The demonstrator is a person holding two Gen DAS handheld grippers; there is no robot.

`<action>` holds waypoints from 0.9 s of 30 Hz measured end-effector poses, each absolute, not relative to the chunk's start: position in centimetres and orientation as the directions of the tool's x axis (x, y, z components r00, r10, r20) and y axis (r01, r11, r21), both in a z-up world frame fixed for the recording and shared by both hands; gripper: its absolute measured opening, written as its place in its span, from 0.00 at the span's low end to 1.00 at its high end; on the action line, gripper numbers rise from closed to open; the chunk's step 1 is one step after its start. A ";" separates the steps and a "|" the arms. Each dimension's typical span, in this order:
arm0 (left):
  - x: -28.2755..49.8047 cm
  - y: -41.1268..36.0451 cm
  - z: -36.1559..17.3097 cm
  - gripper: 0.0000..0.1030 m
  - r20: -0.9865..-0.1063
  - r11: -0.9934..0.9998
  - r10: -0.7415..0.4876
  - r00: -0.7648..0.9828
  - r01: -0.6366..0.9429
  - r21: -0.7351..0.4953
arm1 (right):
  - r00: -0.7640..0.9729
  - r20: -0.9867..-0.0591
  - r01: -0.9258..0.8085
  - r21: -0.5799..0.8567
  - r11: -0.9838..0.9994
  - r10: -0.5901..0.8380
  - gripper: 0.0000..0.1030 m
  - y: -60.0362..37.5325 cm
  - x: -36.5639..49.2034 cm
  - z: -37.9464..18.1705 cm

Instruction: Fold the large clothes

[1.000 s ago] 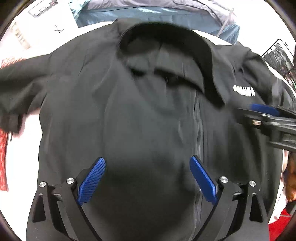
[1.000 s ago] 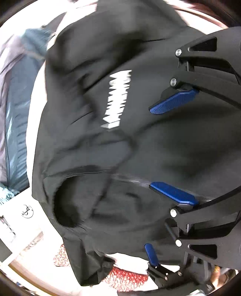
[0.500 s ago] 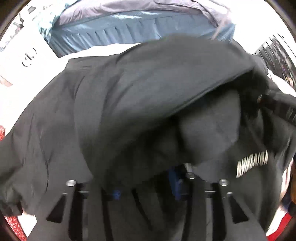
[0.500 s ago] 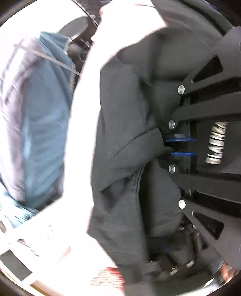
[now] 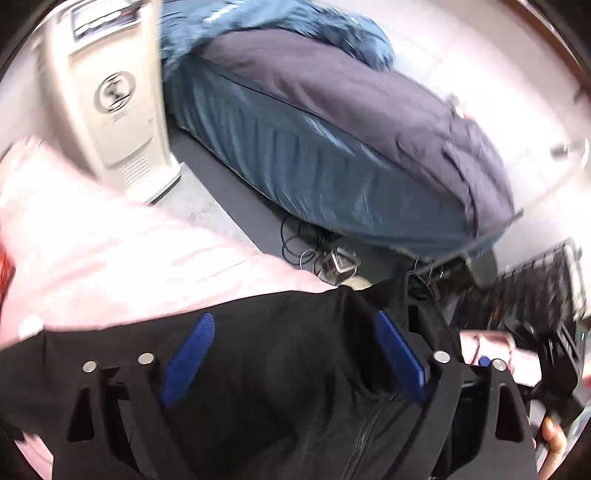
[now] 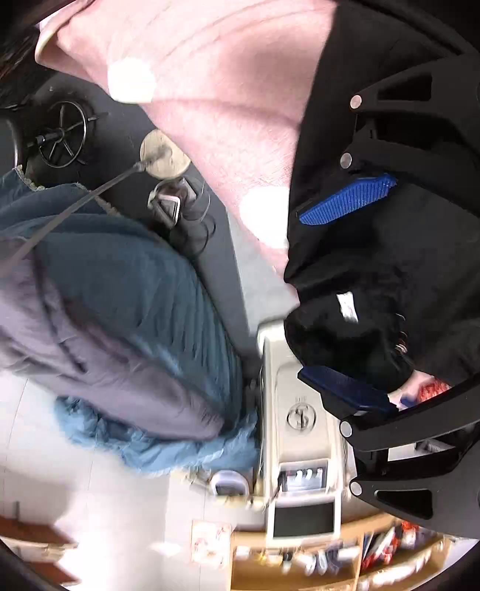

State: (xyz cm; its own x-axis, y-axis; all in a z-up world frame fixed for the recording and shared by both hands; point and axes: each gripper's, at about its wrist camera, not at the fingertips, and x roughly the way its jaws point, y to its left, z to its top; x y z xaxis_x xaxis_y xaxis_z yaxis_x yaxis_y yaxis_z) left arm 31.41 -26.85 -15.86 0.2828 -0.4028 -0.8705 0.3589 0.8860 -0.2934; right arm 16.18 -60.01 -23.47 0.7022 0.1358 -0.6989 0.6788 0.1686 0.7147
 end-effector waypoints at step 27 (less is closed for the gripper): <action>34.6 -31.5 -24.4 0.84 -0.966 0.908 -0.124 0.226 0.418 -0.018 | 0.347 -0.938 0.618 0.208 0.758 -0.026 0.59 -55.7 28.6 -26.7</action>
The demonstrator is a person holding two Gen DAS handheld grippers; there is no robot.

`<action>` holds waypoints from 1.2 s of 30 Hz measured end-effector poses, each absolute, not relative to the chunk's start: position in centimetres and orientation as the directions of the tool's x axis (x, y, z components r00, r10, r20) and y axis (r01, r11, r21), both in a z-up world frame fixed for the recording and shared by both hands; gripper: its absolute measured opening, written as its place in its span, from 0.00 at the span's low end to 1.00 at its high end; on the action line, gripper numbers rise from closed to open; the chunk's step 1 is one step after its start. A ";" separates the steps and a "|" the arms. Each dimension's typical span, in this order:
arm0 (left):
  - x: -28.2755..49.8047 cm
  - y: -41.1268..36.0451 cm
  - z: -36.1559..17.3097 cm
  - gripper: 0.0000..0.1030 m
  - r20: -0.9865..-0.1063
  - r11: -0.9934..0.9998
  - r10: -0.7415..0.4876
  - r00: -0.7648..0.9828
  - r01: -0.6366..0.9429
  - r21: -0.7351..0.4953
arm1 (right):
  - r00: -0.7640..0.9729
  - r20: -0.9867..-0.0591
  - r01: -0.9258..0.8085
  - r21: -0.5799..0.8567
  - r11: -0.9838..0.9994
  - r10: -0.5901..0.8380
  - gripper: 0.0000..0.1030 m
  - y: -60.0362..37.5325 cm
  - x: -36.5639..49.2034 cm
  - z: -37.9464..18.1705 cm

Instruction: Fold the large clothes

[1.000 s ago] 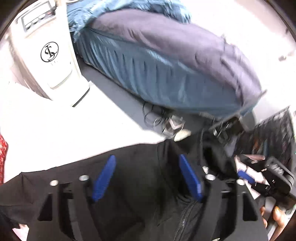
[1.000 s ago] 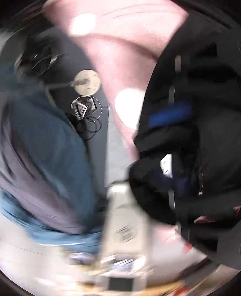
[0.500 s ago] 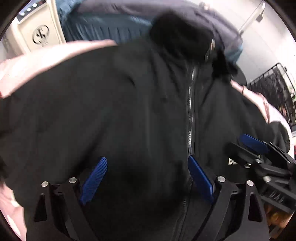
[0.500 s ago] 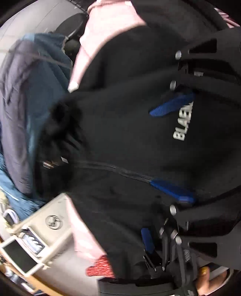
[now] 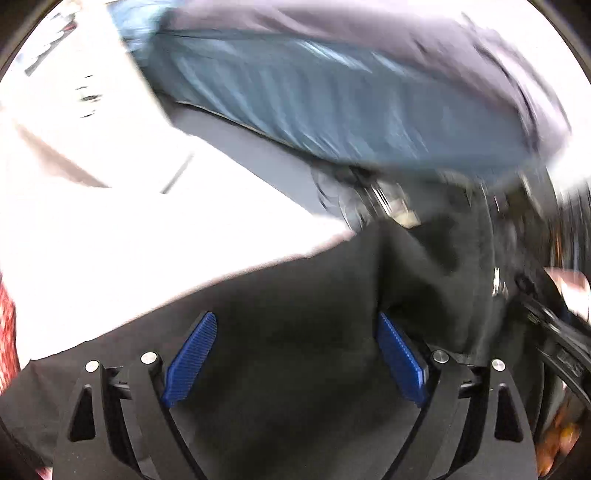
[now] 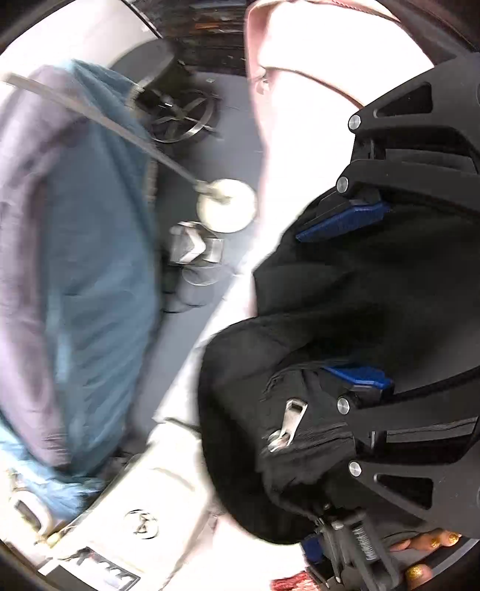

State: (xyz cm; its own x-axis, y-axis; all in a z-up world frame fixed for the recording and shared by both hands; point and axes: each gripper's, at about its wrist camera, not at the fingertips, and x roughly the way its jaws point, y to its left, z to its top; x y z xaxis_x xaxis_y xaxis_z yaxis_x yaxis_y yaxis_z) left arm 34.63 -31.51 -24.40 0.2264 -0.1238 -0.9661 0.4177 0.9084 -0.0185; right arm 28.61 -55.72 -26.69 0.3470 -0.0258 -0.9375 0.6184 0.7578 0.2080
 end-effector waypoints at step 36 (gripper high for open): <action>5.1 -13.6 -25.7 0.96 -0.974 0.910 -0.028 0.224 0.410 0.068 | 0.032 -0.999 0.574 0.021 0.818 0.003 0.96 -38.7 2.5 -29.2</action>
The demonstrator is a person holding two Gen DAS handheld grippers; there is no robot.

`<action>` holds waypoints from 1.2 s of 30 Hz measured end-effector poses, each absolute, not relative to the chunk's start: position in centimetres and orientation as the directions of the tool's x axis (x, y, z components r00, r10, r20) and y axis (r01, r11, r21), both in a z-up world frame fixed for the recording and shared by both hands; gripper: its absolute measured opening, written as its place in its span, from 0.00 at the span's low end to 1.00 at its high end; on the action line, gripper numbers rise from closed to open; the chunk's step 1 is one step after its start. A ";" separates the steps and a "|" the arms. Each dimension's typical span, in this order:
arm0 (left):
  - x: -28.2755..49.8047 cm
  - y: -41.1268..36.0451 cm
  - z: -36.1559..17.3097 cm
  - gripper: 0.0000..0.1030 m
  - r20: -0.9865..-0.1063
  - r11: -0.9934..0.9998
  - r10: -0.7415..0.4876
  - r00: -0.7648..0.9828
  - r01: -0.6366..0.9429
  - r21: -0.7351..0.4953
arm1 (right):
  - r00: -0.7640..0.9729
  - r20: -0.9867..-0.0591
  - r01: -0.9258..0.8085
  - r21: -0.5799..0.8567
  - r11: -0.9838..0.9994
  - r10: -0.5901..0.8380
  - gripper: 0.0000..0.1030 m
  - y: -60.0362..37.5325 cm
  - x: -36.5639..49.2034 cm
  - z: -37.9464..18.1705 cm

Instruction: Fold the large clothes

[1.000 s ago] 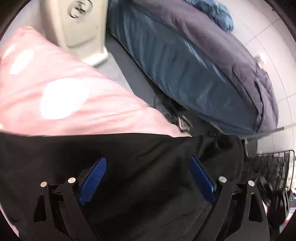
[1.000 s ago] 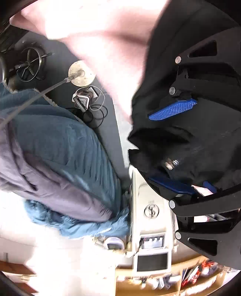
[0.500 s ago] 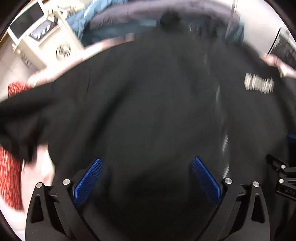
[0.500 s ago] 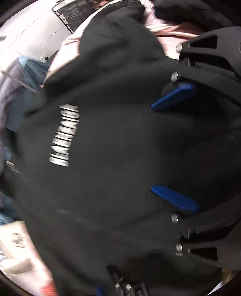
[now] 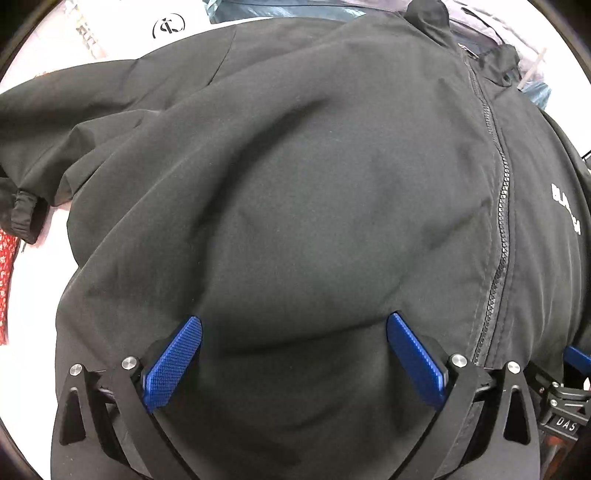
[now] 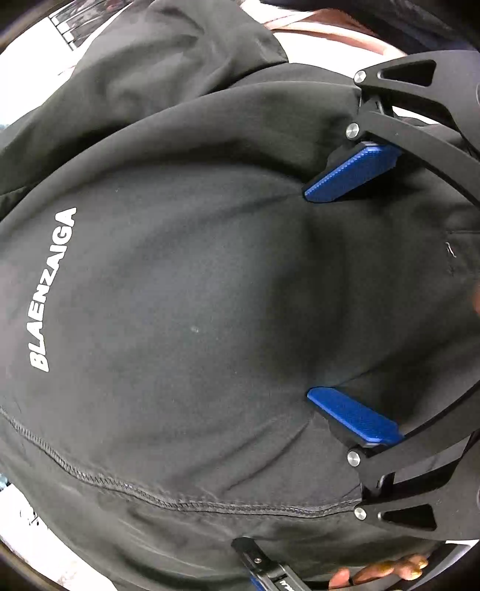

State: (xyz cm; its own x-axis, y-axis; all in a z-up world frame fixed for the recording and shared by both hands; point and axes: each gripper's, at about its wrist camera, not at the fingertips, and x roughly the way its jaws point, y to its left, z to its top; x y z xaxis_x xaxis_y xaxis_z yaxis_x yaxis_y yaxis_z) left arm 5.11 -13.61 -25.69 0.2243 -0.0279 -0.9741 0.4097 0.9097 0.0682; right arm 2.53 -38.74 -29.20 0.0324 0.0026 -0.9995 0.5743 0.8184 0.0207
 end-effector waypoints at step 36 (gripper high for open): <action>-2.2 -15.3 -18.7 0.93 -0.992 0.862 -0.009 0.128 0.503 0.057 | 0.317 -0.948 0.945 0.318 0.083 0.025 0.14 -85.2 -20.5 -21.4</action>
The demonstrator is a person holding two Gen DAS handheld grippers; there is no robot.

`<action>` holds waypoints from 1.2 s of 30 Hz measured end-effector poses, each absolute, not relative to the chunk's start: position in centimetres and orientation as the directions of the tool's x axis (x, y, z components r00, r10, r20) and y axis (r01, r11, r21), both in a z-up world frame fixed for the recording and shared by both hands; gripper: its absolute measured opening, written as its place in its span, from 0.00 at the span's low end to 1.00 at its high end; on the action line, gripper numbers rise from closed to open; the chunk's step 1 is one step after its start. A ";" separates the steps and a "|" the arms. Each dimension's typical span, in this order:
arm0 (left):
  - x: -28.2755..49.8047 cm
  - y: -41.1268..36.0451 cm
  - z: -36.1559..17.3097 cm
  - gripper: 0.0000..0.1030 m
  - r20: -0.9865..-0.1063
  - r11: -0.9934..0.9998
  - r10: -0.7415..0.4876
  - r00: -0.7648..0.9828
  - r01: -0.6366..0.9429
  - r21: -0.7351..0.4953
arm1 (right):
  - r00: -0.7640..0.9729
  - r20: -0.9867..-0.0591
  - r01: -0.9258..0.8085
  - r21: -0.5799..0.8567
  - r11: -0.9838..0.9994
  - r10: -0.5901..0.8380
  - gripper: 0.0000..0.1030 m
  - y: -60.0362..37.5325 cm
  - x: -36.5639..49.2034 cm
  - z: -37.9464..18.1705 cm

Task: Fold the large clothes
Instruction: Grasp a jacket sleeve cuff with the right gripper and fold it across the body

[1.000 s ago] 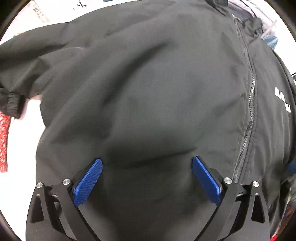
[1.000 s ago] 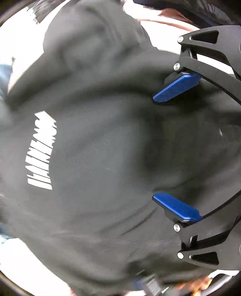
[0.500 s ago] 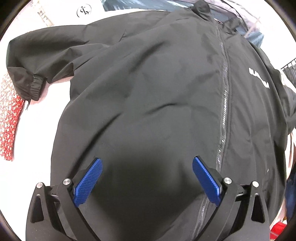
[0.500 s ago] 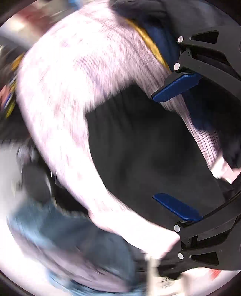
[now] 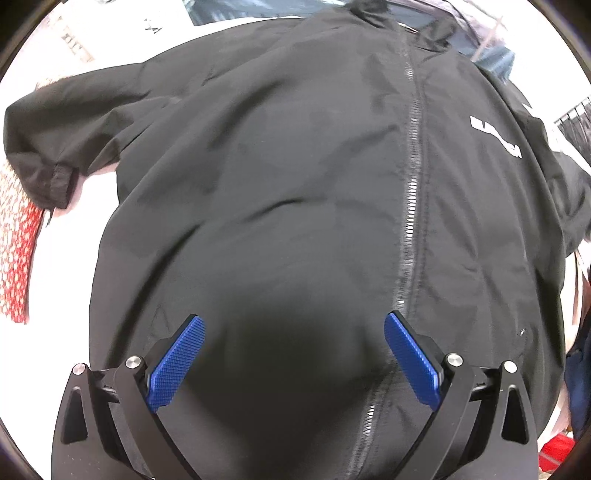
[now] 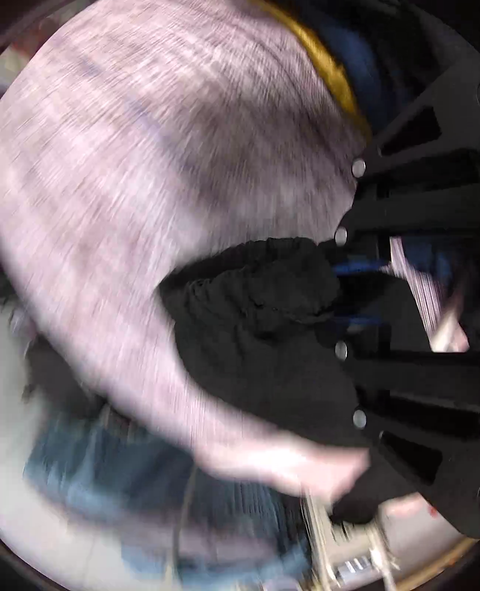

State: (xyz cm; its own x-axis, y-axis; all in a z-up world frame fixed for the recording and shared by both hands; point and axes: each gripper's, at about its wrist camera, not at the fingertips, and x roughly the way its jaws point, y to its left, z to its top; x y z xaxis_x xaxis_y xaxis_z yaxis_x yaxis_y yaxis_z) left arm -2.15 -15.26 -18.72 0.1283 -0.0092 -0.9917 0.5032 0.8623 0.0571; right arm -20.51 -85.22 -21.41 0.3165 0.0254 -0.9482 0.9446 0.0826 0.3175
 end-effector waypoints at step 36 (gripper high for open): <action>-1.1 -14.7 -18.6 0.94 -0.981 0.869 -0.079 0.178 0.494 0.019 | 0.372 -0.899 0.855 0.234 0.463 -0.231 0.10 -72.6 -5.4 -7.1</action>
